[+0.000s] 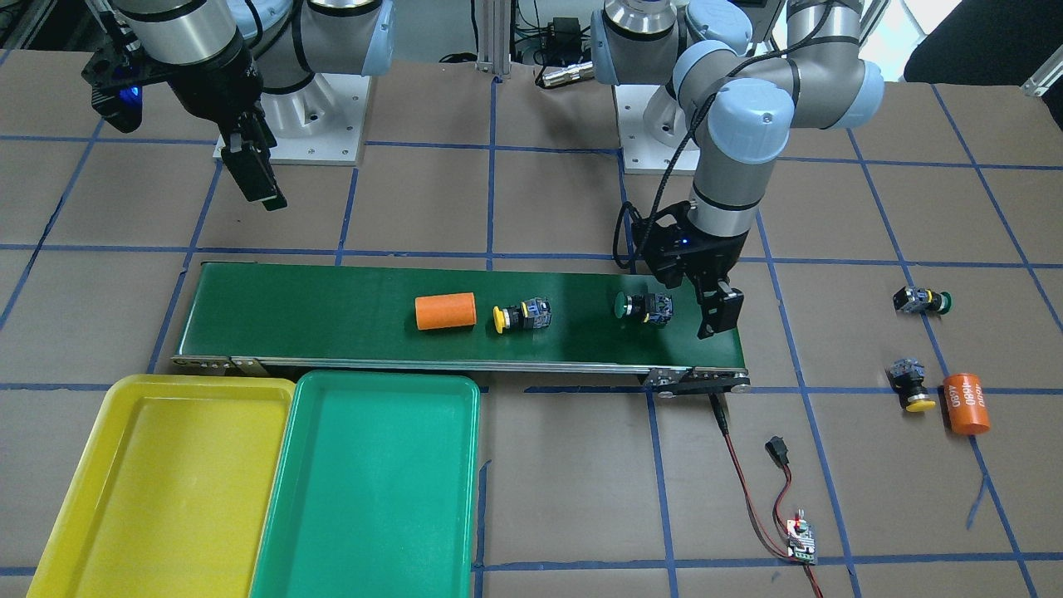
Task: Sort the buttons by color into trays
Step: 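Set the green-capped button on the belt with the left gripper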
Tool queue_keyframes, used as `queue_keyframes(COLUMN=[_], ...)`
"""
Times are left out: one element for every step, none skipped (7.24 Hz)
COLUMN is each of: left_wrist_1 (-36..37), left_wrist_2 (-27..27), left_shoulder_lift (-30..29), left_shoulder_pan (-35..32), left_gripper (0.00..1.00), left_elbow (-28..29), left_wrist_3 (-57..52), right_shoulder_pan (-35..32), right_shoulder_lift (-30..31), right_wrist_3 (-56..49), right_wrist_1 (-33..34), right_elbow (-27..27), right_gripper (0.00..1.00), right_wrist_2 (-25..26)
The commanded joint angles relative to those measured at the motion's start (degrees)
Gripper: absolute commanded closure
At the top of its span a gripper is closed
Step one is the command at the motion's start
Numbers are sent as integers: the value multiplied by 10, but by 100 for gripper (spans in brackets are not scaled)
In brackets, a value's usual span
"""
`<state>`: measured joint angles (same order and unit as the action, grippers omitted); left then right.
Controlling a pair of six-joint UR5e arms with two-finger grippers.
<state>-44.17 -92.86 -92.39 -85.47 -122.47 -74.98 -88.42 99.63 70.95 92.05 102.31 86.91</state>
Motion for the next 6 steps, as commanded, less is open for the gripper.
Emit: queue_keyframes(left_wrist_1=[2,1,2,21,71,100], left_wrist_2=[0,4,17,50,71,74], left_shoulder_lift=[-9,-19,-33,-52,-89,-131], left_shoulder_pan=[97,177,250,304,338,351], left_gripper=[0,0,0,0,0,1], left_elbow=[30,30,30,32,38,66], left_wrist_3=[7,6,6,5,8,73], right_shoulder_pan=[0,0,0,-1,-2,-2], right_shoulder_lift=[0,1,2,0,-2,-4], right_wrist_3=[1,2,2,2,2,3], right_wrist_1=[0,1,1,0,0,1], right_elbow=[2,3,3,3,4,4], right_gripper=[0,0,0,0,0,0], right_wrist_2=[4,3,3,2,-5,-5])
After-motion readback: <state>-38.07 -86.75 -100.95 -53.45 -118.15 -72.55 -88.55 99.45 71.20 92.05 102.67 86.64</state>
